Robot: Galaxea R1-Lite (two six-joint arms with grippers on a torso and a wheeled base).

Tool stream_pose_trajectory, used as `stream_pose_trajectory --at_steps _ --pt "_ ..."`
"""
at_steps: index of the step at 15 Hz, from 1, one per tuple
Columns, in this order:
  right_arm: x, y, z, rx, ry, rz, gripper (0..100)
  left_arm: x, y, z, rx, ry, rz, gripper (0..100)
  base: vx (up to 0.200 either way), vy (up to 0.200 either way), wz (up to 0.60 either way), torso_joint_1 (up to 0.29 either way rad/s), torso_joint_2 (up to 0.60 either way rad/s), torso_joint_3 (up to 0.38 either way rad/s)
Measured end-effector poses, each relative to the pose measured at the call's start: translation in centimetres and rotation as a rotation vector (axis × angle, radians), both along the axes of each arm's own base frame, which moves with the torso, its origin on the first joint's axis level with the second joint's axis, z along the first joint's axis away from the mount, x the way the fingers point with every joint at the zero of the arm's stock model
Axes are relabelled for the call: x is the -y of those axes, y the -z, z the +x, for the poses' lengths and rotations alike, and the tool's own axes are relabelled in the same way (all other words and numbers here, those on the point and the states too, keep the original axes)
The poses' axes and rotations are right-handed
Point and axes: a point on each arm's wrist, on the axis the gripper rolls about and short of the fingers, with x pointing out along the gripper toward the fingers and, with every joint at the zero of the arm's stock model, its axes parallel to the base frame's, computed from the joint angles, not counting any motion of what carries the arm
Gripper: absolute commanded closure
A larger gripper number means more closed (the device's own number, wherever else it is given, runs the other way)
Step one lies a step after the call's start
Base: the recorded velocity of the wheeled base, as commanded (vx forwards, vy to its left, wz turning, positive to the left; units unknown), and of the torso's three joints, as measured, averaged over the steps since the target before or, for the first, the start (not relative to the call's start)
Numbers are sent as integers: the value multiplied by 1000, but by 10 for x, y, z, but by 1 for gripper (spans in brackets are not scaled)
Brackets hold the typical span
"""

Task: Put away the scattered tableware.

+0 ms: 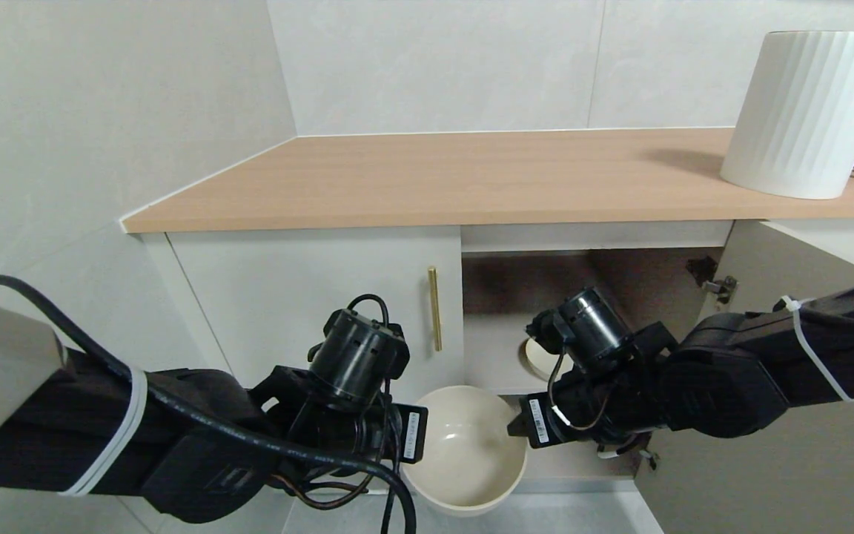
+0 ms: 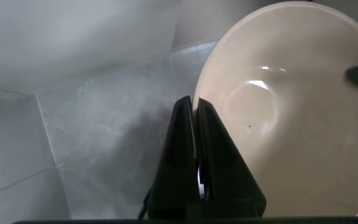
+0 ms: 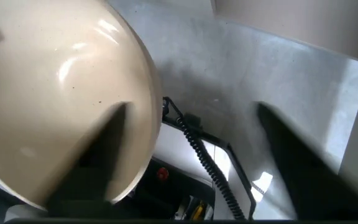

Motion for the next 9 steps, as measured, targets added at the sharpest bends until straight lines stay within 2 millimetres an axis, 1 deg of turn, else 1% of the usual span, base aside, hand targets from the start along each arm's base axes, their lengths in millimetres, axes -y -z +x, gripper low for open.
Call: stream_pose_trajectory --at_steps 6,7,9 --pt "-2 2 0 -4 -4 -2 100 1 2 1 -3 -2 -3 100 0 0 0 0 0 0" --pt "-2 2 0 -4 -4 -3 100 1 2 1 -3 -4 -3 0 0 0 0 0 0 0" --pt "-1 3 0 -7 -2 -8 100 1 2 1 -4 -6 -1 0 0 0 0 0 0 0"
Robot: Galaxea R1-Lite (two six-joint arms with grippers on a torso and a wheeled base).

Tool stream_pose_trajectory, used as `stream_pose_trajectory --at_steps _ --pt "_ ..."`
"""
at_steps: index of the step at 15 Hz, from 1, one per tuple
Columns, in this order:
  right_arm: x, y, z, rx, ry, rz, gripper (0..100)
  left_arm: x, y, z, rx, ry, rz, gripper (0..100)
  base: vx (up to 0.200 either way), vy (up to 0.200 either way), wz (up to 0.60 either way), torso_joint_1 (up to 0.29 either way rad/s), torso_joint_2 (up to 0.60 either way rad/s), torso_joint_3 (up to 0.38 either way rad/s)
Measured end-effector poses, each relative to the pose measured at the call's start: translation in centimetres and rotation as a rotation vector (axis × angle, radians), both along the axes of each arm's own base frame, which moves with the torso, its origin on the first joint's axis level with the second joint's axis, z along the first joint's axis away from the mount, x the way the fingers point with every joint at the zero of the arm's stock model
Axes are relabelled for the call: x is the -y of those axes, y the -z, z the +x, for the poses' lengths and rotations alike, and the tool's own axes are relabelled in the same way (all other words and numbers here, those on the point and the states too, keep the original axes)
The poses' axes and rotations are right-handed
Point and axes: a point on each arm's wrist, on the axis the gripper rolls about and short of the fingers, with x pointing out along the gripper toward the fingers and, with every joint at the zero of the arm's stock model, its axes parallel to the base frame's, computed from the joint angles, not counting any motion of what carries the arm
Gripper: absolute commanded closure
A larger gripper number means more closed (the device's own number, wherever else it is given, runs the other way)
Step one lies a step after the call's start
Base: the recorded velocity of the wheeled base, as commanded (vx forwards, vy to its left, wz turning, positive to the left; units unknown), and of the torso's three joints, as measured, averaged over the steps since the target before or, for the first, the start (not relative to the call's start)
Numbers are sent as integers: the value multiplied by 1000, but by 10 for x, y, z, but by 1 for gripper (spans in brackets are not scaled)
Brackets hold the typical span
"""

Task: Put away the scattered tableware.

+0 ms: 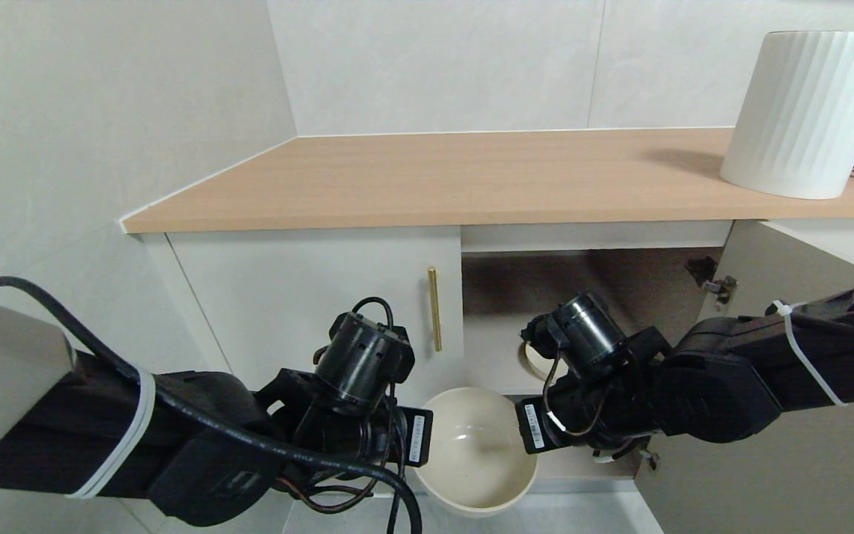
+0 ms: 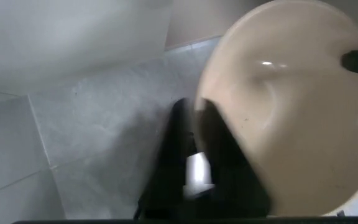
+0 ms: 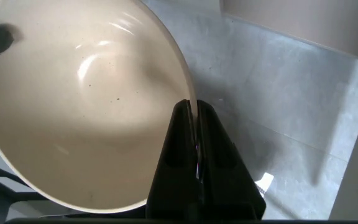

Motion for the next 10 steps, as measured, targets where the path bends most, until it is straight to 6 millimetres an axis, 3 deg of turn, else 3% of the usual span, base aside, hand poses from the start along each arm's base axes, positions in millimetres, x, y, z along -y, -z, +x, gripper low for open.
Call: stream_pose_trajectory --at_steps 7,10 --pt "0 3 3 -3 13 -2 100 1 -4 2 20 -17 -31 0 0 0 0 0 0 0" --pt "11 9 31 107 176 35 100 1 -8 4 22 -38 -58 0 0 0 0 0 0 0"
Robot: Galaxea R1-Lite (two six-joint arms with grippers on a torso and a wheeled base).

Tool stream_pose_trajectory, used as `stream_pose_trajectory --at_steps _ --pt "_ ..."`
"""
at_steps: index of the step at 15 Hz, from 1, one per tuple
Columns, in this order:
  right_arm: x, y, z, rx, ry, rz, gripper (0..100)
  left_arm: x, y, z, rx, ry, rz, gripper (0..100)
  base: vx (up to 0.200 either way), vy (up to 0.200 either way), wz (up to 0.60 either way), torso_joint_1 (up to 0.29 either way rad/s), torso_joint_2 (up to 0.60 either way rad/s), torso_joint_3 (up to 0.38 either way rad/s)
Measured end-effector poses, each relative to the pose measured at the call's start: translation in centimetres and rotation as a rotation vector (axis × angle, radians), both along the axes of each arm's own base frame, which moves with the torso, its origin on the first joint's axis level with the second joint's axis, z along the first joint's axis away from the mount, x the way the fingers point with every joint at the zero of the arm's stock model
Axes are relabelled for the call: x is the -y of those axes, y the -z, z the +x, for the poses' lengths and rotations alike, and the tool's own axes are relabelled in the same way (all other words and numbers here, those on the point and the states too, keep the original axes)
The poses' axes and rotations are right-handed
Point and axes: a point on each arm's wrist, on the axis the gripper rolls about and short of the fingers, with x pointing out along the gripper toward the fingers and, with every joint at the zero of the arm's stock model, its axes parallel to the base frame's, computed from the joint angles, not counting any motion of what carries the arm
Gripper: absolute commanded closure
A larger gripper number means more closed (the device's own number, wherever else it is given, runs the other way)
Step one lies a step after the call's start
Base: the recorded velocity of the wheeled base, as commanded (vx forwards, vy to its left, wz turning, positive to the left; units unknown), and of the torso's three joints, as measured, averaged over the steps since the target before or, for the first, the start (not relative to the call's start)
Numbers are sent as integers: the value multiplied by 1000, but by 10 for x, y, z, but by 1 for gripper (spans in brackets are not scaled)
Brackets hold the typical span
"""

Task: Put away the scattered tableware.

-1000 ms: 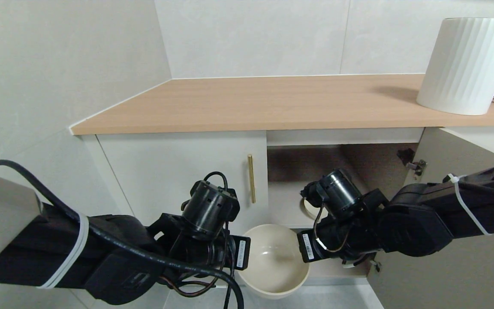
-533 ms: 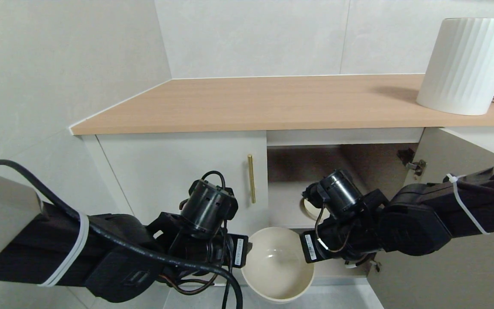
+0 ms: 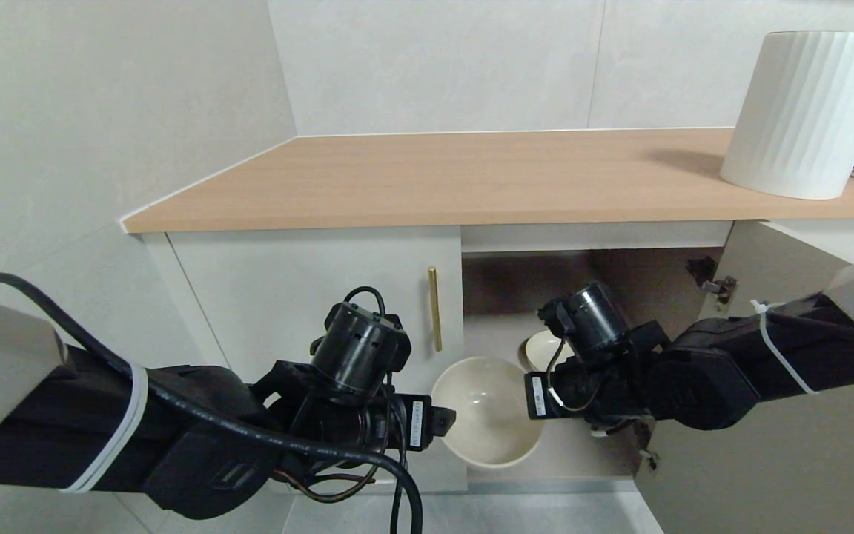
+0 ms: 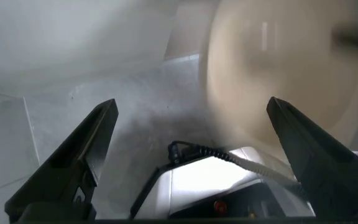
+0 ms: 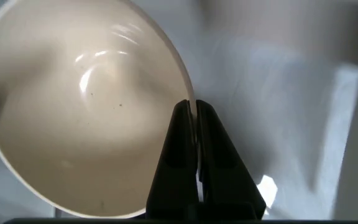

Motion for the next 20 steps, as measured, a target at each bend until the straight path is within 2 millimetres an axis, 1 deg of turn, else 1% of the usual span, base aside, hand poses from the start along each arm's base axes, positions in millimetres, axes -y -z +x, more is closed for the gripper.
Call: stream_pose_trajectory --at_steps 4,7,14,17,20 --pt "22 19 38 113 165 32 100 0 -2 0 5 -2 -5 0 0 0 0 0 0 0" --pt "43 33 62 148 263 65 100 -1 -2 0 6 -2 -5 0 0 0 0 0 0 0" --pt "77 41 96 198 403 91 100 -1 -2 0 6 -3 -5 0 0 0 0 0 0 0" --pt "85 46 106 209 444 78 100 -1 -2 0 6 -3 -5 0 0 0 0 0 0 0" --pt "95 56 123 224 496 56 100 -1 -2 0 5 -3 -5 0 0 0 0 0 0 0"
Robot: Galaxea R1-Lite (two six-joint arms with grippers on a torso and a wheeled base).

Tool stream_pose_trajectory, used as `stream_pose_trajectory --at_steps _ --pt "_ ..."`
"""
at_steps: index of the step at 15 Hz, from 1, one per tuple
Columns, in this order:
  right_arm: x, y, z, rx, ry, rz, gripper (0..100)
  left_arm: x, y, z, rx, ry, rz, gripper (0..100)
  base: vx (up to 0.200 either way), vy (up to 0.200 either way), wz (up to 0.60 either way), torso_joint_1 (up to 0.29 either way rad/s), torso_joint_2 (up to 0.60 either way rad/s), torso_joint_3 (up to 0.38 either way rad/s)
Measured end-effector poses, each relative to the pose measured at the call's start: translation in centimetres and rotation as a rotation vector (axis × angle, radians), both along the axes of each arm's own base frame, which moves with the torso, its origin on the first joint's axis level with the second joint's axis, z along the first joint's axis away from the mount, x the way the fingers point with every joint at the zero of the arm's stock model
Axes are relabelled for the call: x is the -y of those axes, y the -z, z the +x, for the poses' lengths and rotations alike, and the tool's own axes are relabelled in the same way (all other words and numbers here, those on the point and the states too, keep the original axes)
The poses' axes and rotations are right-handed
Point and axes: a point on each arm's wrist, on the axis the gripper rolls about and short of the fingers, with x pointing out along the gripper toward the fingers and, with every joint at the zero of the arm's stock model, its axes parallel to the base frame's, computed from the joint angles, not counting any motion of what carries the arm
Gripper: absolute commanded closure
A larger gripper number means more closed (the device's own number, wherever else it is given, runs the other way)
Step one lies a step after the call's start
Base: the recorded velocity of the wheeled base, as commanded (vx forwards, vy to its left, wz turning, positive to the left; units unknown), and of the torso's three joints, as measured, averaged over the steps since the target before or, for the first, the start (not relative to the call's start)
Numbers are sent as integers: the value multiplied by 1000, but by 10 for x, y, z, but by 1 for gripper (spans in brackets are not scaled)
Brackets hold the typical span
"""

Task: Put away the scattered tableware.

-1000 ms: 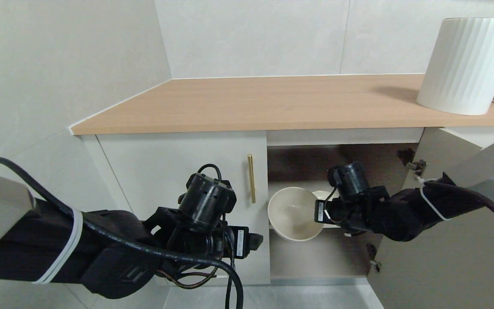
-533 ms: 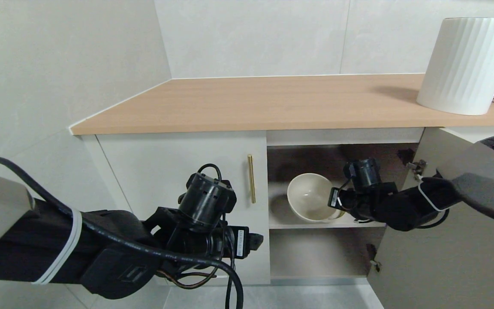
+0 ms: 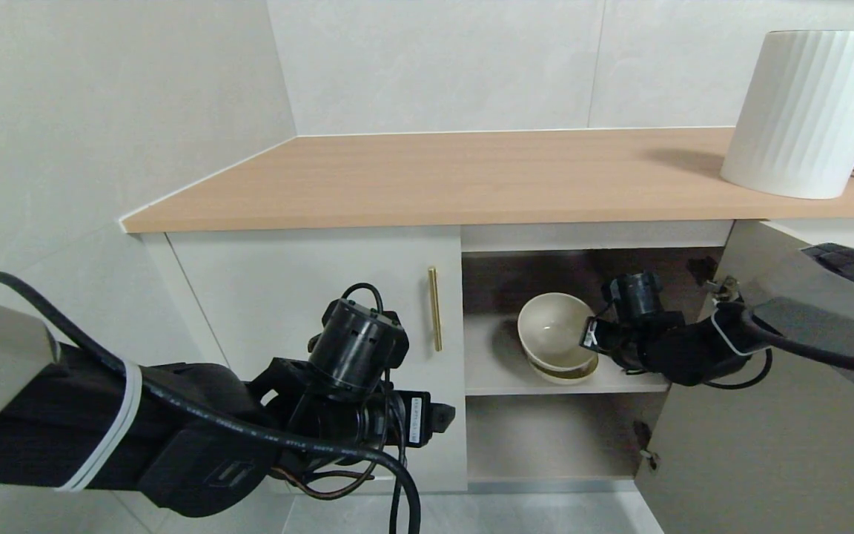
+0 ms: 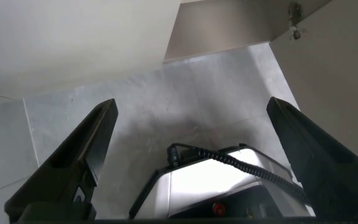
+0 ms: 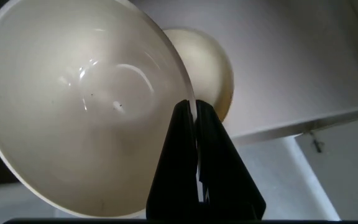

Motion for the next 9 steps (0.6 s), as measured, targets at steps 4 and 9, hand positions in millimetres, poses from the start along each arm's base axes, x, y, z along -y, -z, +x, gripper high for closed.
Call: stream_pose_trajectory --at_steps 4,9 --pt "9 13 13 -10 31 -10 100 0 0 0 0 0 0 0 0 0 0 0 0 0" --pt "10 21 16 -23 35 -14 100 0 -1 1 3 -1 -4 0 0 0 0 0 0 0"
